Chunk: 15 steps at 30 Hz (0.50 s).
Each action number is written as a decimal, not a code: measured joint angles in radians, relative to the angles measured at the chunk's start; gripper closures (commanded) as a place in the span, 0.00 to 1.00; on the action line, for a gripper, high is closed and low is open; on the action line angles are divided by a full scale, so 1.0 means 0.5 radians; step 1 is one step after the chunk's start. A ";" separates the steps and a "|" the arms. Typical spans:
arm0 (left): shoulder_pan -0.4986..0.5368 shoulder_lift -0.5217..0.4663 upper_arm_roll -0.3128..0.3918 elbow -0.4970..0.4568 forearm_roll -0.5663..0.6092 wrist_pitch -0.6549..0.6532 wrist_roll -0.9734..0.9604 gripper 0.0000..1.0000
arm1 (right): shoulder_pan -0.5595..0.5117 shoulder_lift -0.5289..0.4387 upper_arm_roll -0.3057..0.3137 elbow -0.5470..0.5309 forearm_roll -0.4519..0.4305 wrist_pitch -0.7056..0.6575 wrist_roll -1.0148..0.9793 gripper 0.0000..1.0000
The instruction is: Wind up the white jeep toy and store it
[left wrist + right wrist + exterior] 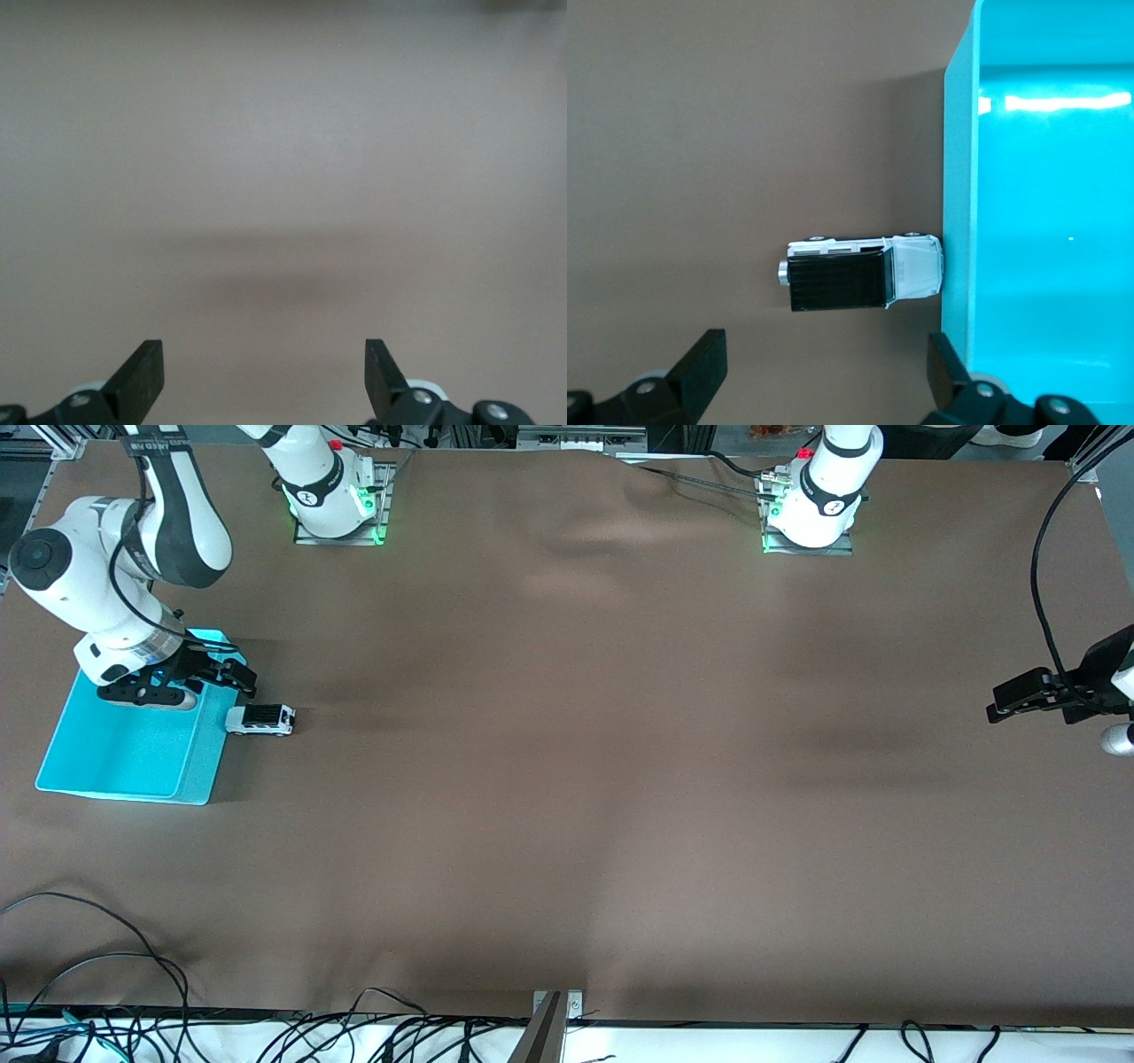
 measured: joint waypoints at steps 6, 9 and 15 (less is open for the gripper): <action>0.000 0.000 0.000 0.000 0.000 0.000 0.000 0.00 | 0.000 0.063 -0.018 -0.045 0.000 0.054 0.006 0.00; -0.001 0.000 0.000 0.000 0.000 0.000 0.000 0.00 | 0.000 0.092 -0.020 -0.049 0.000 0.059 0.054 0.00; -0.001 0.000 0.000 0.000 0.000 0.000 0.000 0.00 | 0.000 0.130 -0.020 -0.049 0.000 0.086 0.318 0.00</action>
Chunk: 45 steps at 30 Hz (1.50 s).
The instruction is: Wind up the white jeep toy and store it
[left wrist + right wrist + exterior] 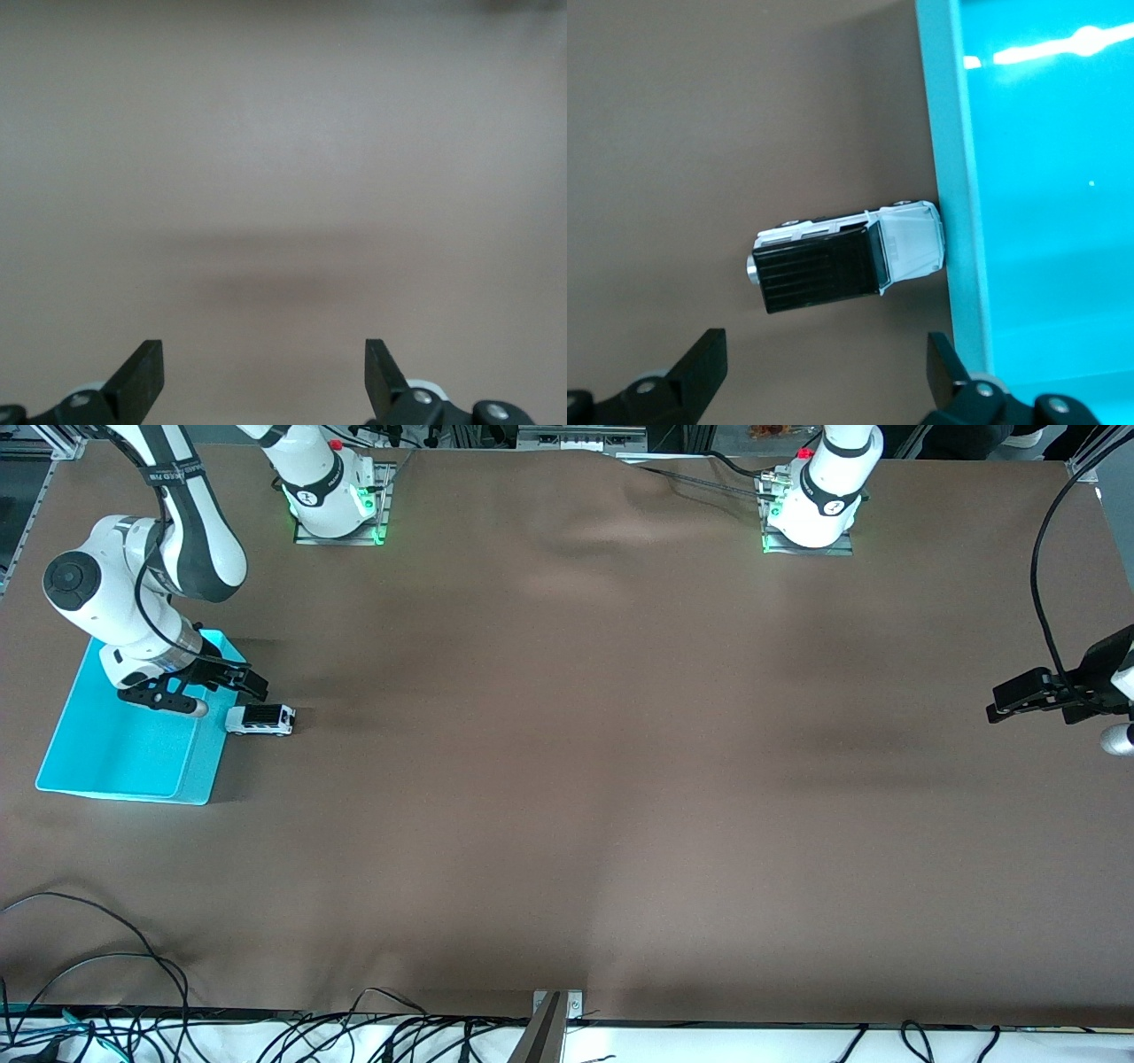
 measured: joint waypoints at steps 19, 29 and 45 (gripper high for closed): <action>0.000 0.000 0.000 0.000 0.000 0.000 0.000 0.00 | 0.000 0.172 0.000 -0.001 0.000 0.205 1.169 0.00; 0.000 0.000 0.000 0.000 0.000 0.000 0.000 0.00 | 0.001 0.279 0.000 -0.002 0.000 0.327 1.482 0.00; -0.002 0.000 0.000 0.000 0.000 0.000 0.000 0.00 | 0.001 0.341 0.000 -0.005 0.000 0.484 1.800 0.00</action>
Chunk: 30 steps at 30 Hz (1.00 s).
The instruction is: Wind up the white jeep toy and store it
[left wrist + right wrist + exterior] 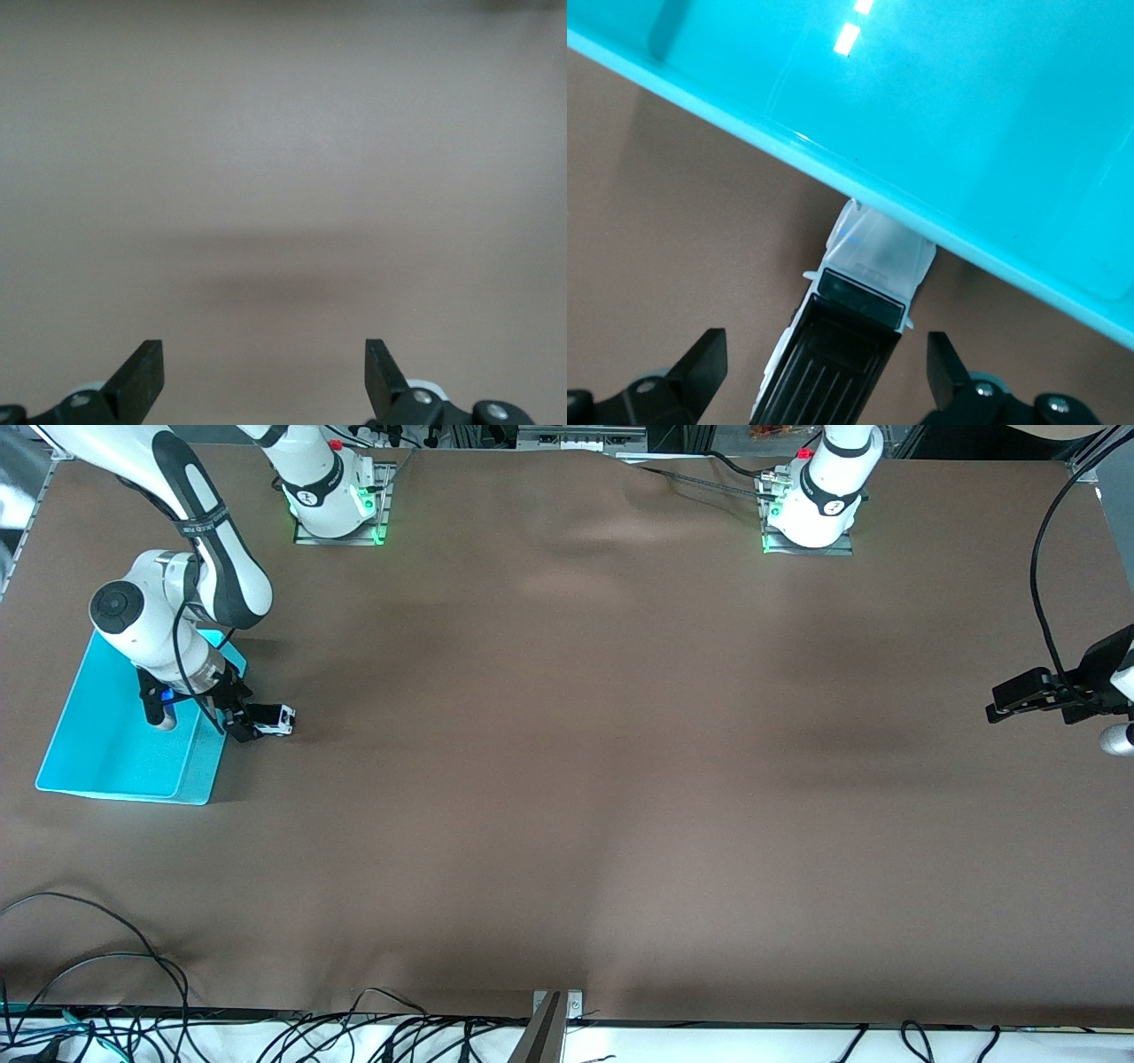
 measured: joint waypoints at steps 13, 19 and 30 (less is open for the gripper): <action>-0.001 0.000 0.000 0.000 0.000 0.000 0.000 0.00 | 0.005 0.037 0.031 -0.003 0.000 0.043 0.122 0.00; -0.001 0.000 0.000 0.000 0.000 0.000 0.000 0.00 | 0.006 0.086 0.043 -0.006 0.000 0.089 0.129 0.00; -0.001 0.000 0.000 0.000 0.000 0.000 0.000 0.00 | 0.005 0.165 0.043 -0.009 0.000 0.208 0.129 0.44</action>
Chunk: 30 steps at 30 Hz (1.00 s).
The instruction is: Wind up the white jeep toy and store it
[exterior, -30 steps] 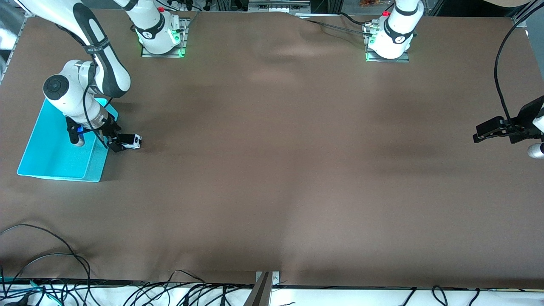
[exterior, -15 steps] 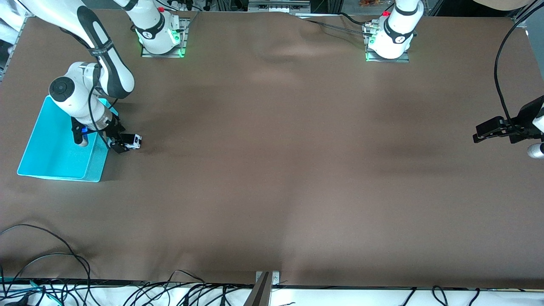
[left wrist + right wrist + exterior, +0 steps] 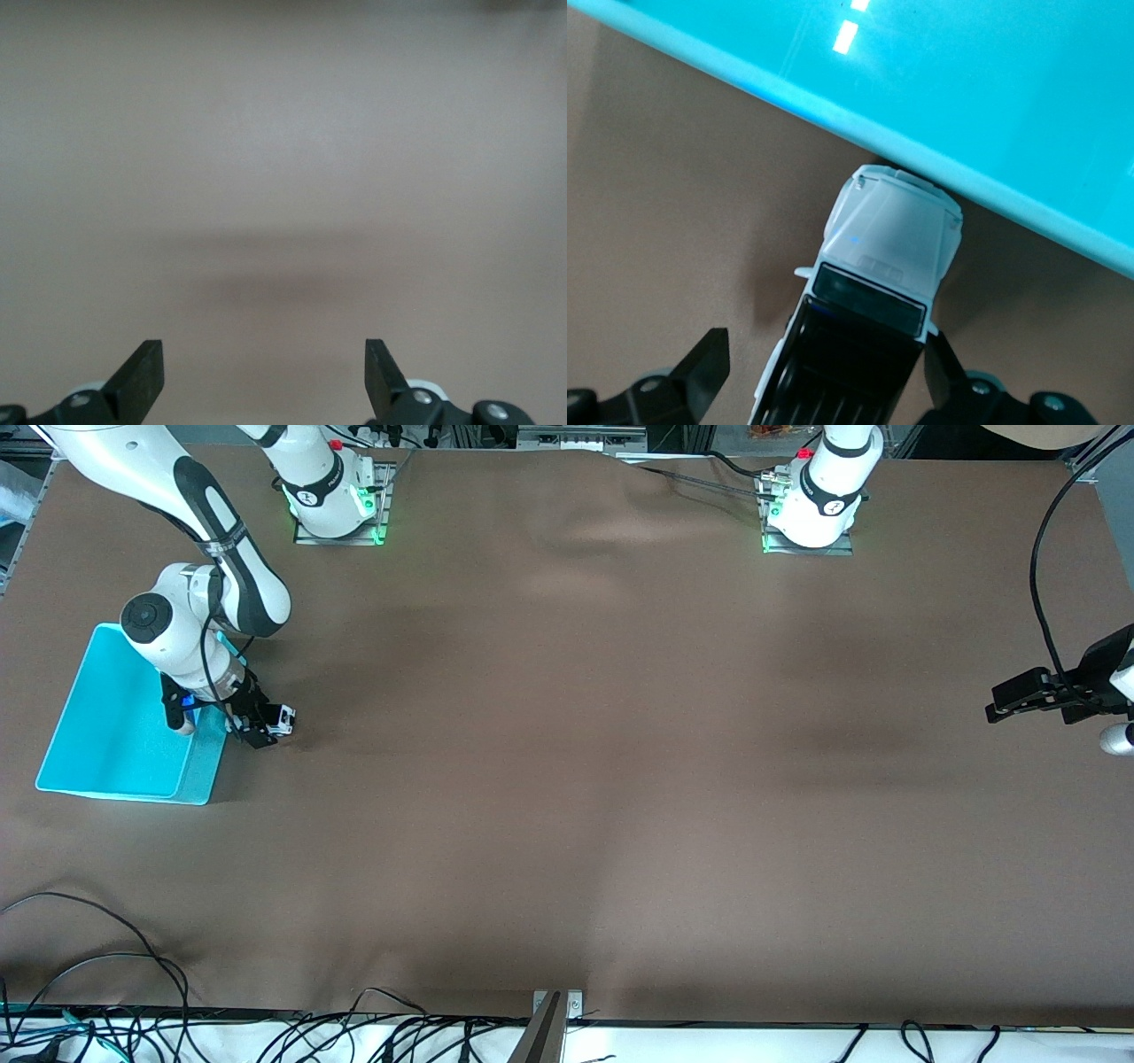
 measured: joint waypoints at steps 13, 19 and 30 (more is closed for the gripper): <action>0.000 0.000 0.000 0.000 0.000 0.000 0.000 0.00 | 0.000 -0.017 0.000 0.003 0.000 0.012 0.004 1.00; 0.000 0.000 0.000 0.000 0.000 0.000 -0.017 0.00 | 0.000 -0.055 0.002 0.003 0.000 -0.025 0.004 1.00; -0.011 0.000 -0.008 0.000 0.000 0.000 -0.043 0.00 | 0.003 -0.285 0.073 0.017 0.000 -0.335 0.004 1.00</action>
